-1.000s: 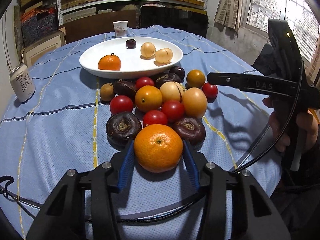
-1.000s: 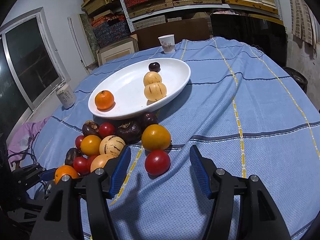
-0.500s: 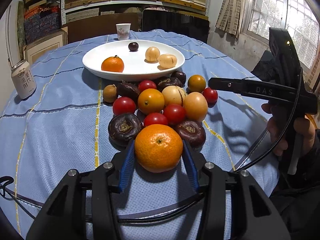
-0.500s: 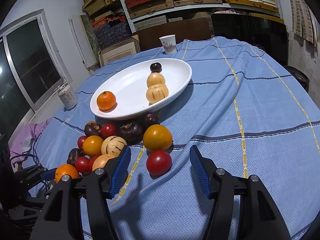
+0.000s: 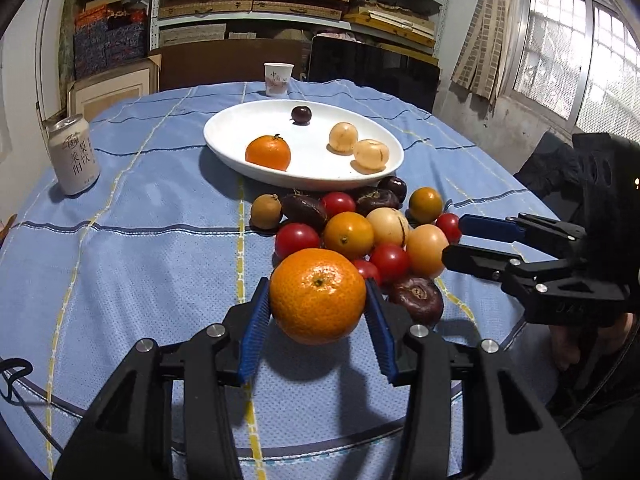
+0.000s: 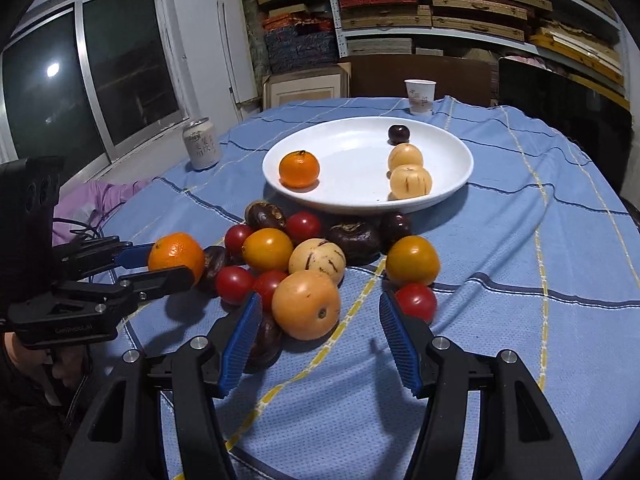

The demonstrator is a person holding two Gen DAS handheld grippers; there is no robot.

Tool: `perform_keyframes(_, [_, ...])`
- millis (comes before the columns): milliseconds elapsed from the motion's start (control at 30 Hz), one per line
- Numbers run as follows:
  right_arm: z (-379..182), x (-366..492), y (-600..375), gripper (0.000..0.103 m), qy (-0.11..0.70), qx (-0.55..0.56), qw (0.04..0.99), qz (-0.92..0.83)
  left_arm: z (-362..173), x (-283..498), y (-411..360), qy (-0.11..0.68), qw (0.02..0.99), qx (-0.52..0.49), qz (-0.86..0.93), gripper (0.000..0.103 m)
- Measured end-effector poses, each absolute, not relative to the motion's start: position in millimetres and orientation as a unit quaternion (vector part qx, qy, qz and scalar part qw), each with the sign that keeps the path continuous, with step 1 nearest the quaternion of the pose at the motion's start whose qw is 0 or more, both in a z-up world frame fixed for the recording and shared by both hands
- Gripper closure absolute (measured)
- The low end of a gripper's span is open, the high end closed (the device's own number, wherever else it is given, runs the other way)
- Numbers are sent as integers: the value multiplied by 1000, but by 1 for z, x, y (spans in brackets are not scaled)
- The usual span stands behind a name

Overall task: Organize fruits
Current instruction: 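Grasp a mandarin with the left tool while the right tool grasps a large orange-tan fruit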

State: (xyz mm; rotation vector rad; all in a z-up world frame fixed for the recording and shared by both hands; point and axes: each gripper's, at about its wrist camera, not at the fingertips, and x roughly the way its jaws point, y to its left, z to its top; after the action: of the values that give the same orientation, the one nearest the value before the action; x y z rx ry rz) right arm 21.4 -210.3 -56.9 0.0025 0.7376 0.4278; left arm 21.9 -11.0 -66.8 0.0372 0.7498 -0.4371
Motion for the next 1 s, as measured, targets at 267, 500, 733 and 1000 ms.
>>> perform_keyframes(267, [-59, 21, -199, 41, 365, -13, 903, 228, -68, 22, -12, 364, 907, 17, -212, 58])
perform_keyframes(500, [-64, 27, -199, 46, 385, -4, 895, 223, -68, 22, -12, 364, 907, 18, -212, 58])
perform_keyframes(733, [-69, 30, -202, 65, 396, 6, 892, 218, -68, 22, -12, 365, 906, 18, -212, 58])
perform_keyframes(1000, [-67, 29, -205, 69, 387, 8, 896, 217, -68, 22, -12, 365, 906, 19, -212, 58])
